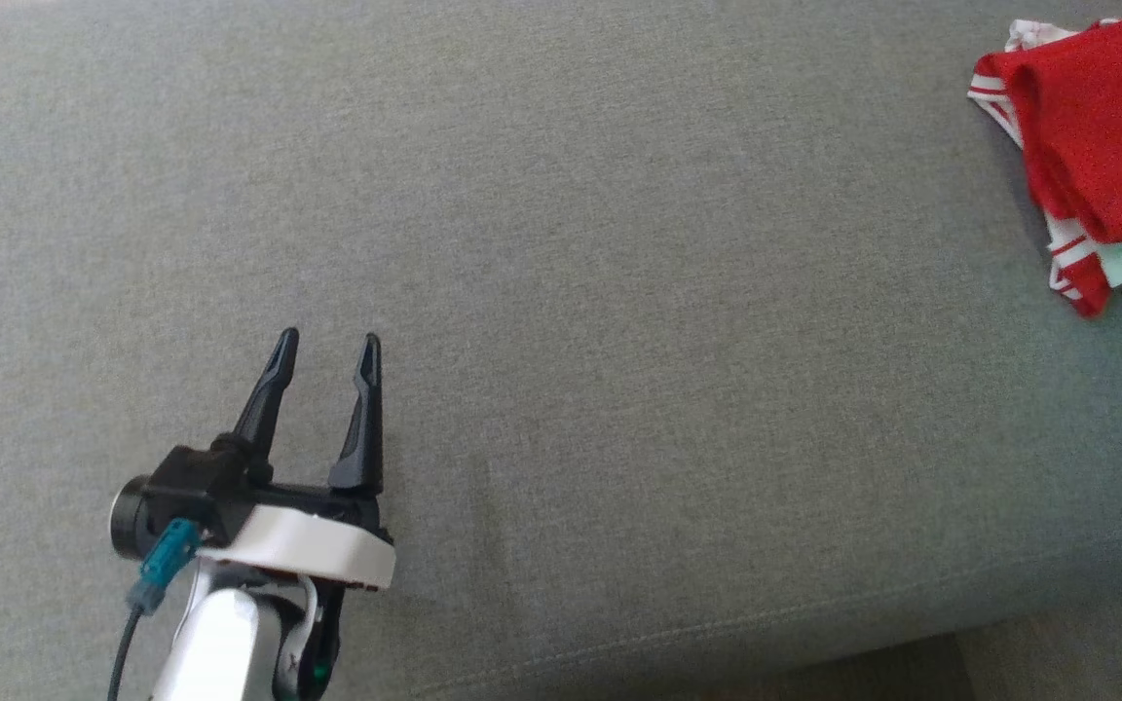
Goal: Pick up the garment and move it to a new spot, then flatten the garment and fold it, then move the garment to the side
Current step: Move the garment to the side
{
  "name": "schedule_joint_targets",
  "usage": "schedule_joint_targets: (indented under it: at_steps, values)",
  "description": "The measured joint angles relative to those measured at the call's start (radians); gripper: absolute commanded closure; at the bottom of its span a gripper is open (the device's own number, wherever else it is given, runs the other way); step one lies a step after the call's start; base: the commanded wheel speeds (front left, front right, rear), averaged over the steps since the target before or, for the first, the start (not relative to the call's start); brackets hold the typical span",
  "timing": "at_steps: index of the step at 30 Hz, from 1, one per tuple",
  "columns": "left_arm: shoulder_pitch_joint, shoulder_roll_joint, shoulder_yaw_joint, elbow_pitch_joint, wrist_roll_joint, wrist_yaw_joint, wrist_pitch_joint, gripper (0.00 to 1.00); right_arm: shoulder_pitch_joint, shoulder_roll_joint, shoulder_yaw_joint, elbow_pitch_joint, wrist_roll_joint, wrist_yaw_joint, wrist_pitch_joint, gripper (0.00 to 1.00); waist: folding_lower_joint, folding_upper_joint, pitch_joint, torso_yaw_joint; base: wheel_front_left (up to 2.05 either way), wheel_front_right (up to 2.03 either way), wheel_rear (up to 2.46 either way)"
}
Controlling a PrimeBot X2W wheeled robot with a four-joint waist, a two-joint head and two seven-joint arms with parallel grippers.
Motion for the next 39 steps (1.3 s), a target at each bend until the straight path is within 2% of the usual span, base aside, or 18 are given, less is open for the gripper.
schedule_joint_targets:
  at_steps: [9,16,25,29,34,39]
  values:
    - [0.0,-0.001,0.004,-0.001,0.0,0.001,0.0,0.0,0.001,0.029,0.112,-0.011,0.051,0.0,-0.043,0.0,0.0,0.0,-0.016,-0.004,0.0,0.0,0.0]
    - [0.0,-0.005,0.026,-0.018,-0.011,0.01,0.0,0.0,0.053,0.071,0.222,-0.078,0.12,0.0,-0.097,0.0,0.0,0.0,-0.056,0.007,0.0,0.0,0.0]
    - [0.007,-0.013,0.061,-0.016,-0.053,0.054,-0.006,0.0,0.255,0.184,0.35,-0.216,0.173,0.0,-0.165,0.0,-0.0001,0.0,-0.145,0.043,0.0,0.0,0.0]
    - [0.04,-0.015,0.065,0.007,-0.059,0.08,-0.007,0.0,0.363,0.219,0.367,-0.285,0.167,0.0,-0.196,0.0,-0.0001,0.0,-0.185,0.071,0.0,0.0,0.0]
    - [0.077,-0.015,0.066,0.03,-0.059,0.098,-0.006,0.0,0.496,0.242,0.377,-0.369,0.195,0.0,-0.218,0.0,-0.0001,0.0,-0.223,0.113,0.0,0.0,0.0]
    - [0.092,-0.015,0.067,0.04,-0.059,0.105,-0.006,0.0,0.612,0.245,0.427,-0.424,0.297,0.0,-0.235,0.0,-0.0001,0.0,-0.245,0.147,0.0,0.0,0.0]
